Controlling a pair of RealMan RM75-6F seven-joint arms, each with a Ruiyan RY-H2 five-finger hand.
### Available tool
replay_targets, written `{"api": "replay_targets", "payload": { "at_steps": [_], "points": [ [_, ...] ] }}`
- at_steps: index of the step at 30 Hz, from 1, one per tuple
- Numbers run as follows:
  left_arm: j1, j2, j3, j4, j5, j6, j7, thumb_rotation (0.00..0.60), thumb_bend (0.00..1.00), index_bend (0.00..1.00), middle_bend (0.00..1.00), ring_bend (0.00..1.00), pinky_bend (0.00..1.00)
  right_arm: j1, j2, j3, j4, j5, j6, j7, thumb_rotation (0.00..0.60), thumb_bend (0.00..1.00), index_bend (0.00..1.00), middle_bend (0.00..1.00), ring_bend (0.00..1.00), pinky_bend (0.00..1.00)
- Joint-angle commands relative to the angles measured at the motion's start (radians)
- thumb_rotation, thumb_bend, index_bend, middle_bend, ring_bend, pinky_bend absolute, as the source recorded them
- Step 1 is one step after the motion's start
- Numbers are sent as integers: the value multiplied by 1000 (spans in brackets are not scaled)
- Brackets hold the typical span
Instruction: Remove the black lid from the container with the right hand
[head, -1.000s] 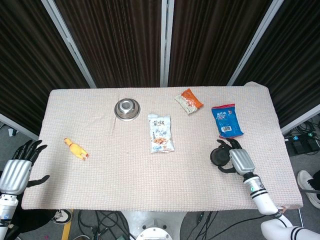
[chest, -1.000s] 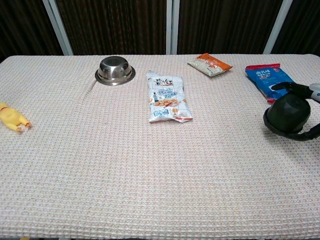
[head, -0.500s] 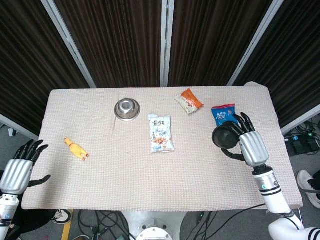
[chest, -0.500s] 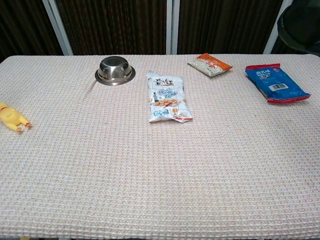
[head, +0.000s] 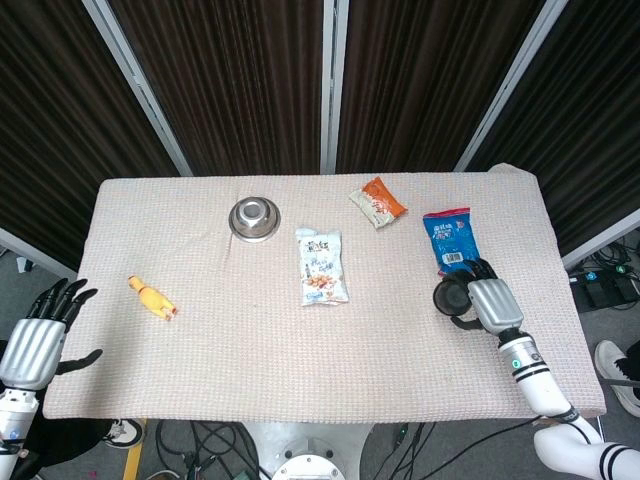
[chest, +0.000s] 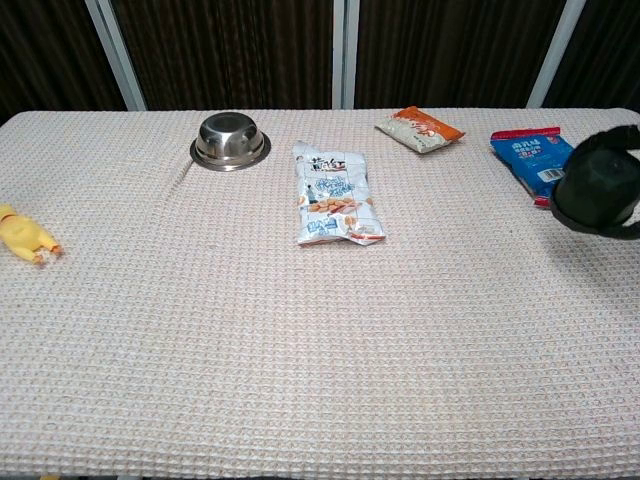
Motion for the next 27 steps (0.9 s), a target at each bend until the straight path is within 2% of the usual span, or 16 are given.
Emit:
{"api": "replay_targets", "payload": {
  "at_steps": [1,3,5,8,12,15,18,22,27],
  "points": [
    [-3,-3,0,2,-3,-7,2,600,92,148,65,0,128,-40,181,86,-407,-207,414,1,600,177,366,445,87,0],
    [-4,-5,-1,4,-3,-7,2,600,92,148,65,0,128,-64,207,80,-438,-240,461,-13,600,171,366,446,87,0],
    [-5,-7,-2,5,-5,-10,1,600,92,148,65,0,128,-78,199,64,-416,-225,459,-28,600,168,366,448,88,0],
    [-8,-7,-1,4,-2,-14,2,600,92,148,65,0,127,-56,159,26,-308,-79,291,-114,600,165,367,453,87,0],
    [-6,-8,2,0,1,-11,-4,600,93,147,65,0,128,2,59,-20,-127,145,2,-167,600,172,367,453,87,0],
    [-3,-7,5,1,1,-10,-5,600,92,148,65,0,128,15,-2,-43,-34,192,-61,-208,600,174,367,450,83,0],
    [-3,-5,6,3,-1,-13,-8,600,93,148,65,0,128,5,-9,-35,-41,167,-16,-185,600,175,367,450,82,0],
    [-7,-5,5,5,0,-17,-14,600,92,148,65,0,127,-3,57,-11,-109,148,34,-188,600,174,367,450,82,0],
    [-10,-11,3,13,-7,-26,-24,600,92,148,65,0,128,38,111,19,-190,225,-49,-224,600,174,367,450,82,0]
  ]
}}
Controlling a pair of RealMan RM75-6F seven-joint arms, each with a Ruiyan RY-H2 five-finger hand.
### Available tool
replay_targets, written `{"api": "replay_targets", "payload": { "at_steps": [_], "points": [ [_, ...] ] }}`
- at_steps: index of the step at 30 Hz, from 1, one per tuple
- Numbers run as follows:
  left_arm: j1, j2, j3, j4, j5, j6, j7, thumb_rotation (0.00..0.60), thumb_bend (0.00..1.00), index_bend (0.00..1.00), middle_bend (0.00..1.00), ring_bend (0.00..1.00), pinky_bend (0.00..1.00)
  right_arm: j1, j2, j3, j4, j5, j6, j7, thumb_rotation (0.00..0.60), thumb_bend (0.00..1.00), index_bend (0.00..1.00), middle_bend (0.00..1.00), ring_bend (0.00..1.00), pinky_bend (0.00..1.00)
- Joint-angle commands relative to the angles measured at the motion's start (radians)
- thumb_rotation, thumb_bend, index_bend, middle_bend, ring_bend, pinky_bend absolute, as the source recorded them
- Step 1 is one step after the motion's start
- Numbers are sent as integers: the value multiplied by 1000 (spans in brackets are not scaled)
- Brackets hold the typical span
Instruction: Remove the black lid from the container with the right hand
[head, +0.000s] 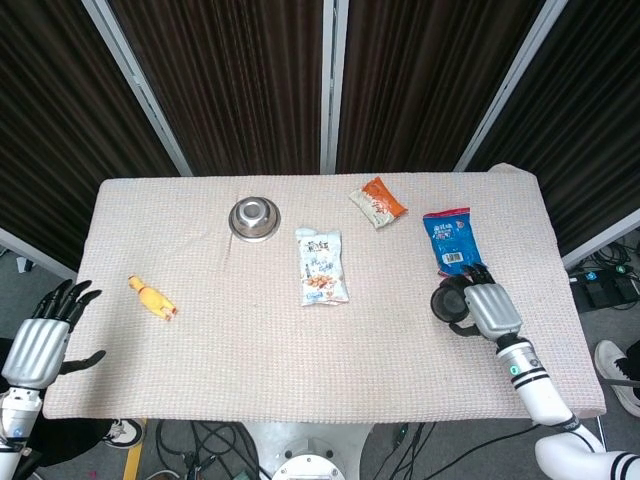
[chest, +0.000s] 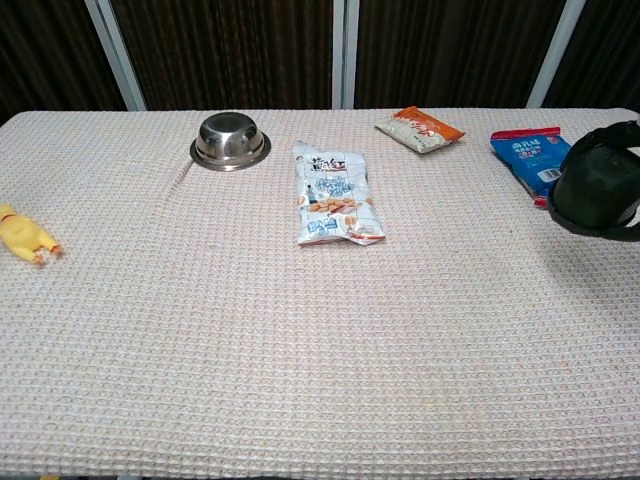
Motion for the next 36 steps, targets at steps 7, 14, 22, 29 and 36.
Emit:
{"api": "replay_targets", "payload": {
  "at_steps": [7,14,22,29,36],
  "points": [
    [3,2,-3,-1,-6,6,8,600,92,148,65,0,128,219,-173,61,-71,135,-200,-53,600,182,367,450,83,0],
    [6,8,-6,11,-28,-4,-7,600,92,148,65,0,127,243,-201,88,-75,126,-137,-73,600,183,368,450,85,0],
    [-4,-7,-2,30,-17,-19,-22,600,92,148,65,0,128,33,98,27,-12,173,-37,92,600,184,367,450,82,0],
    [8,-4,4,31,-21,-8,-32,600,93,148,65,0,128,221,-102,45,-9,93,-207,24,600,186,367,450,82,0],
    [12,-6,2,42,-27,-7,-44,600,92,147,65,0,128,340,-274,91,-5,125,-187,-116,600,188,368,450,86,0]
  ]
}}
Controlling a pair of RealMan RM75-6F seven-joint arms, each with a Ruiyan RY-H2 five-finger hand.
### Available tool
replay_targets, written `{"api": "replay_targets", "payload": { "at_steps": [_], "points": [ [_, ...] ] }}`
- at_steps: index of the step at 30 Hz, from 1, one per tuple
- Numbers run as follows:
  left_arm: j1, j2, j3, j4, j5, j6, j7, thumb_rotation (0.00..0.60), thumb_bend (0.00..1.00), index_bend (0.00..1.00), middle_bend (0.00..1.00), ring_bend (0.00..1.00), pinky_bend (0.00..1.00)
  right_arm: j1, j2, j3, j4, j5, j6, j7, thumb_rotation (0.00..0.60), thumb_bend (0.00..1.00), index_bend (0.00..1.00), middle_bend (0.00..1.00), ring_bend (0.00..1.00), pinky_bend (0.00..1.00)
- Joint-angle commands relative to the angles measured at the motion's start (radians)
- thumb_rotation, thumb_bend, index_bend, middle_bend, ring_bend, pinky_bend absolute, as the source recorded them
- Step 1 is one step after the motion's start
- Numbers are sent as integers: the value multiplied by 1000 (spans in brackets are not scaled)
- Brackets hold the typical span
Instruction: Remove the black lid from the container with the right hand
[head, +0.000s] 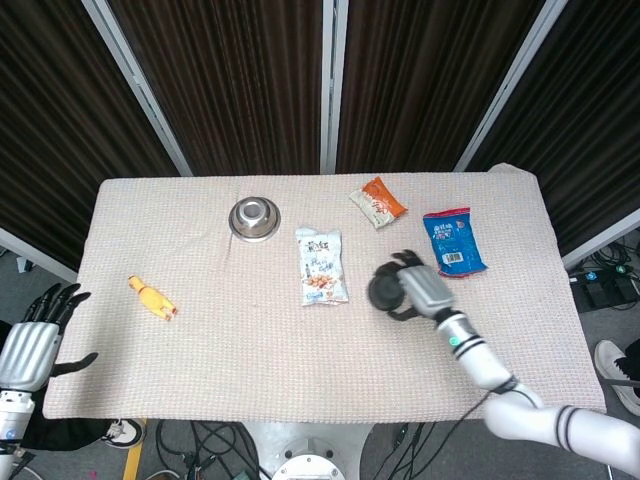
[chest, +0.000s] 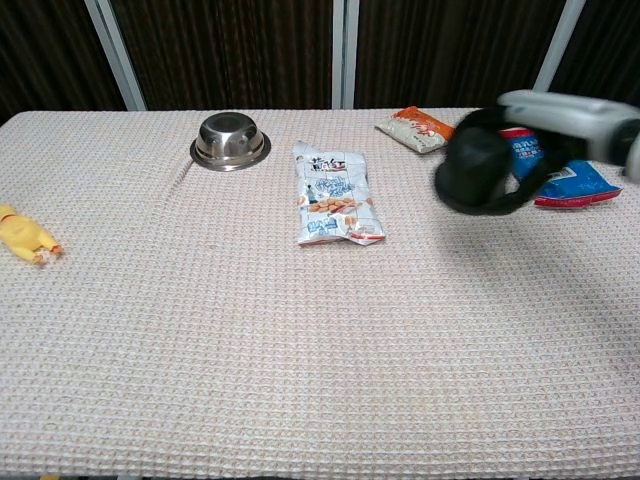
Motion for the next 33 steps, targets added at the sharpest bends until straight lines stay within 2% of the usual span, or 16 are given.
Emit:
{"api": "replay_targets", "payload": {
  "at_steps": [1,4,6,9,11,13,19,21,23,26,28,30,33],
  "points": [
    [-5,0,0,5,7,-4,-1,600,92,148,65,0,128,52,-64,15,-18,-5,49,-126,600,187,369,450,86,0],
    [-9,-6,5,14,13,-13,-6,600,92,148,65,0,128,-65,91,-12,-54,-2,168,-96,600,186,369,450,86,0],
    [-11,-12,7,18,15,-18,-10,600,92,148,65,0,128,-147,200,-40,-33,1,219,-39,600,187,369,450,85,0],
    [-12,-21,7,25,15,-20,-15,600,93,148,65,0,128,-226,269,-79,32,5,227,74,600,187,369,450,81,0],
    [-14,-23,8,29,15,-24,-16,600,92,148,65,0,128,-230,263,-85,52,-15,210,126,600,187,368,450,79,0],
    [-15,-24,9,32,18,-24,-16,600,93,148,65,0,128,-196,223,-85,63,-56,181,124,600,187,368,450,79,0],
    [-10,-21,8,31,15,-14,-15,600,92,148,65,0,128,17,-28,-24,73,-75,9,10,600,189,368,450,81,0],
    [-6,-16,11,27,14,-14,-5,600,92,148,65,0,127,67,-100,4,81,-56,-15,-9,600,189,368,450,82,0],
    [-5,-12,11,24,11,-16,1,600,93,148,65,0,128,80,-118,18,73,-55,5,-27,600,188,368,450,82,0],
    [-7,-10,8,22,8,-17,3,600,92,148,65,0,128,43,-60,18,40,-61,75,-47,600,187,368,450,82,0],
    [-9,-14,6,24,13,-12,4,600,92,147,65,0,128,-11,22,3,20,-52,118,-34,600,187,368,450,82,0],
    [-9,-18,4,26,25,3,18,600,92,147,65,0,128,-80,106,-29,27,-39,153,-2,600,187,368,450,82,0],
    [-7,-24,5,28,40,19,34,600,92,148,65,0,128,-174,184,-91,91,-25,171,81,600,186,368,450,81,0]
  ]
}}
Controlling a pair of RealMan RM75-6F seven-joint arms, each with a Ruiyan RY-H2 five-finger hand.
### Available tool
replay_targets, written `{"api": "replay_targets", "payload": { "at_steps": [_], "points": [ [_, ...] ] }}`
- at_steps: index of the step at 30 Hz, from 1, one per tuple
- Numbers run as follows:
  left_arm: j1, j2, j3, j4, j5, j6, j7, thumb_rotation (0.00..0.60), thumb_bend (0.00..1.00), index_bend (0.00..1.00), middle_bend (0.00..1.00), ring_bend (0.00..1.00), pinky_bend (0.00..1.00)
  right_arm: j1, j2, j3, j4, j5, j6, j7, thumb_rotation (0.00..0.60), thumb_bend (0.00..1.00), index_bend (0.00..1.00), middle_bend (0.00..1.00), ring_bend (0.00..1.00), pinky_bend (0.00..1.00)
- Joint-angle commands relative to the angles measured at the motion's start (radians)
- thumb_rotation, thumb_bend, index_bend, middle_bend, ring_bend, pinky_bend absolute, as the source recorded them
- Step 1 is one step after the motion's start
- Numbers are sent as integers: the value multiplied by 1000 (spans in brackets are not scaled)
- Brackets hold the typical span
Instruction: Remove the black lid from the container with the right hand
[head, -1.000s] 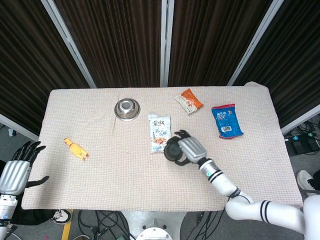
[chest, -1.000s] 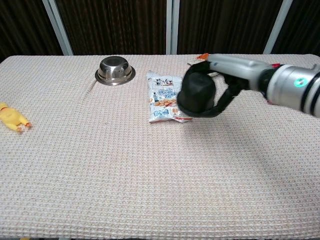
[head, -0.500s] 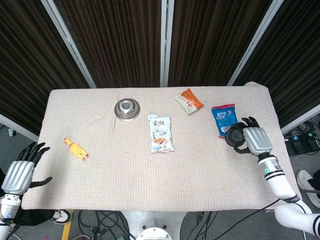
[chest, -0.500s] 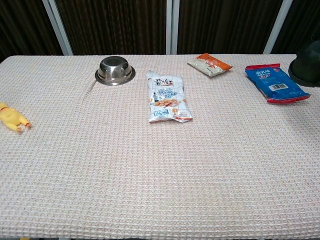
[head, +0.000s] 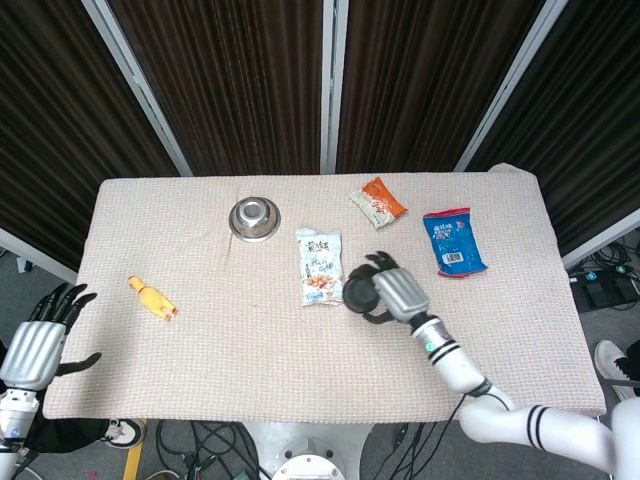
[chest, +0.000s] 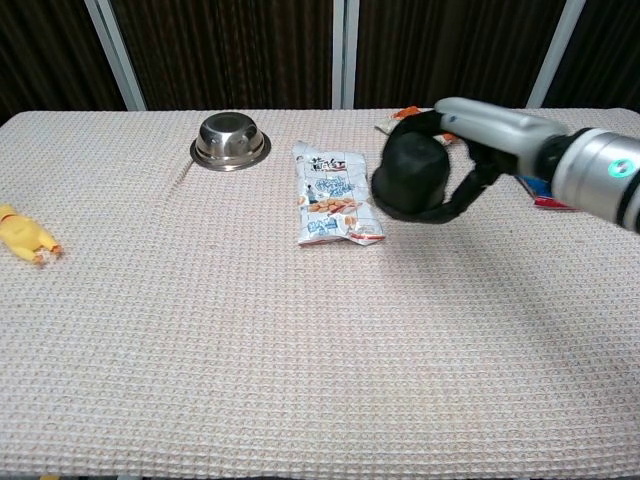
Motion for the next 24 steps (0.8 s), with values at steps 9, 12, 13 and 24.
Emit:
{"api": "replay_targets", "payload": {
  "at_steps": [9,12,13,24],
  "points": [
    [-1,-25,-2,21,23,23,3,600,92,148,65,0,128,-166,194,-111,82,-103,60,203,600,185,368,450,78,0],
    [-1,-23,0,22,20,19,2,600,92,147,65,0,127,-121,140,-106,59,-140,34,167,600,185,368,450,78,0],
    [-1,-22,0,21,19,19,2,600,92,147,65,0,127,-113,124,-105,59,-148,33,152,600,186,369,450,79,0],
    [4,-26,8,35,17,13,-1,600,93,148,65,0,127,-140,81,-125,138,-103,23,143,600,184,370,450,79,0]
  ]
}}
